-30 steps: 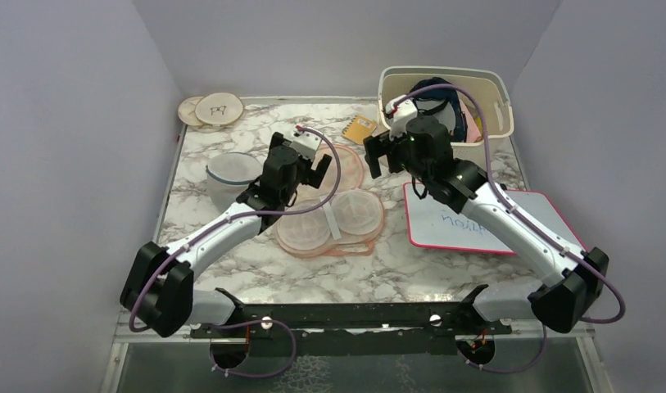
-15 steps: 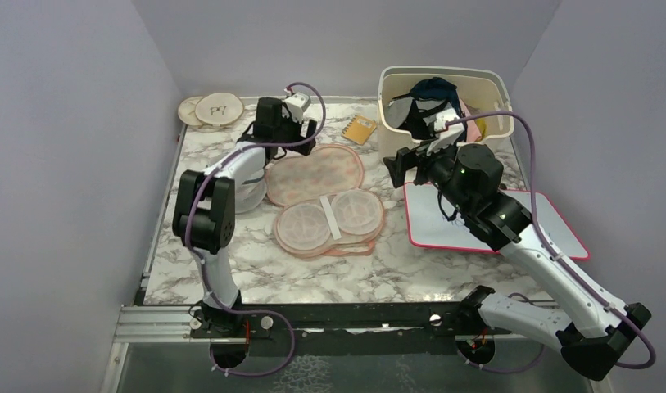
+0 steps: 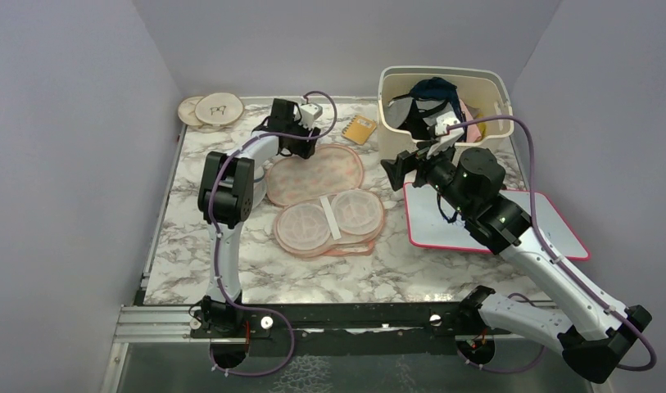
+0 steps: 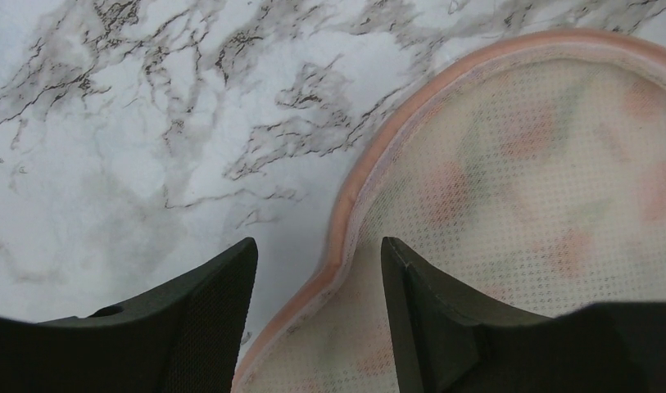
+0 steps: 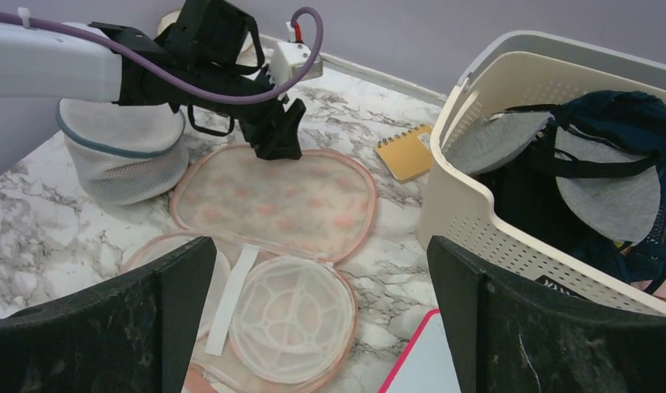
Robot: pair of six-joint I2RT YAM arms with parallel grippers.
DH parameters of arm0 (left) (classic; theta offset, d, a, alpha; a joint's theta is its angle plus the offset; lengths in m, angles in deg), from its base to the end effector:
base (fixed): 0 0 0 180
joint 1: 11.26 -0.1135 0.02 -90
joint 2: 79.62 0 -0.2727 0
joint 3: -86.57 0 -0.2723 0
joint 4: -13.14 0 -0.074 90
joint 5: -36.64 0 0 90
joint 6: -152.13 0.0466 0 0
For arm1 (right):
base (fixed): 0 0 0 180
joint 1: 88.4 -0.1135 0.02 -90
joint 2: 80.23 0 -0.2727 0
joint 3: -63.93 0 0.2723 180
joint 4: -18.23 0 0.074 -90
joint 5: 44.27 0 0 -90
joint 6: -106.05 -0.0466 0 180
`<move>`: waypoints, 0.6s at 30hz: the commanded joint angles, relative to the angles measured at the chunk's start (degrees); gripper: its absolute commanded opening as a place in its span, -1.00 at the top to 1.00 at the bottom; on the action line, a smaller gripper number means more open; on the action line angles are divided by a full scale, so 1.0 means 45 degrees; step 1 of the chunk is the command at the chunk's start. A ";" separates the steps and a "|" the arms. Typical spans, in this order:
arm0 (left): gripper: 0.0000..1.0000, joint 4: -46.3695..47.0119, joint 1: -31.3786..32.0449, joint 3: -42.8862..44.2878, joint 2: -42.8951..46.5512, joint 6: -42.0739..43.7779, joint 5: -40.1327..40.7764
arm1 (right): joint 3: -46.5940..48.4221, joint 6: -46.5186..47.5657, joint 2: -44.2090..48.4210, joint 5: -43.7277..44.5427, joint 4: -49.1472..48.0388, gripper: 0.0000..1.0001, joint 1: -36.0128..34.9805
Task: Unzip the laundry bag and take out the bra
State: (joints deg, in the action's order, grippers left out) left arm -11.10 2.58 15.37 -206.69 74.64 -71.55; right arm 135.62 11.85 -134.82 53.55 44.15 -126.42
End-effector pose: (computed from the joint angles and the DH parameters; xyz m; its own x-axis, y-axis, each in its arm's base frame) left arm 0.5113 -0.1409 0.1658 -0.5429 0.3457 -0.7653 0.5821 0.8118 -0.0463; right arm 0.1938 0.1434 0.3974 -0.1574 -0.0310 -0.9870 -0.4941 0.8679 0.0516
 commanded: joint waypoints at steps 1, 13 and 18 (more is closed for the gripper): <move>0.06 -0.0334 0.0293 0.0144 -0.0381 0.0953 0.0747 | -0.0074 0.0202 0.0005 -0.0476 -0.0602 -0.98 0.0031; 0.30 0.0203 0.0751 -0.0944 -0.0439 0.1197 0.1644 | -0.0211 0.0232 -0.0216 -0.0732 -0.0765 -0.98 0.0041; 0.86 -0.0083 0.0751 -0.0632 -0.0489 0.0970 0.1215 | -0.0211 0.0249 -0.0128 -0.0703 -0.0780 -0.98 0.0041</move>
State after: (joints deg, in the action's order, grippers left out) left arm -8.61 5.95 13.12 -207.74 78.77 -66.96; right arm 135.11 12.17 -135.74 51.53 42.73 -126.42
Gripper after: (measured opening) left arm 0.178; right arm 0.991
